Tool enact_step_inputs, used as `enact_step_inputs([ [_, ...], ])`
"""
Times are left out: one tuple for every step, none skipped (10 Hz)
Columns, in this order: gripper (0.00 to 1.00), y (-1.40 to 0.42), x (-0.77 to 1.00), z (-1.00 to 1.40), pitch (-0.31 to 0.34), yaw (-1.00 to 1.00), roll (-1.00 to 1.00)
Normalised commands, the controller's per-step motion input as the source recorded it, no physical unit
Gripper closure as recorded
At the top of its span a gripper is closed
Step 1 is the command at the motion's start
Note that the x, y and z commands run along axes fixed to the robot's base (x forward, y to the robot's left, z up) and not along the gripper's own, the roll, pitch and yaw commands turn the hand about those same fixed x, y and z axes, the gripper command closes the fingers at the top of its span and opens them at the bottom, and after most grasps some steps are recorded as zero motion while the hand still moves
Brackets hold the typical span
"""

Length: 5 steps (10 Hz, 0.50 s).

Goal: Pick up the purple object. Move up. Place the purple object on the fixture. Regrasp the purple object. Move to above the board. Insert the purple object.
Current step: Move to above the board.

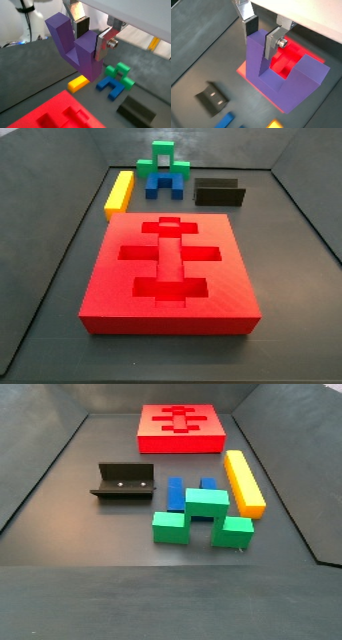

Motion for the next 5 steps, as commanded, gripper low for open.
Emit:
enact_step_inputs([
  [1.00, -0.10, -0.18, 0.01, -0.157, 0.01, -1.00],
  [1.00, -0.07, -0.11, 0.02, -0.139, -0.01, -0.92],
  [1.00, -0.03, -0.09, 0.00, -0.123, -0.01, -0.69],
  [1.00, 0.00, -0.08, 0.00, -0.111, -0.01, -0.56],
  [1.00, 0.02, -0.07, 0.01, -0.081, -0.01, -0.29],
])
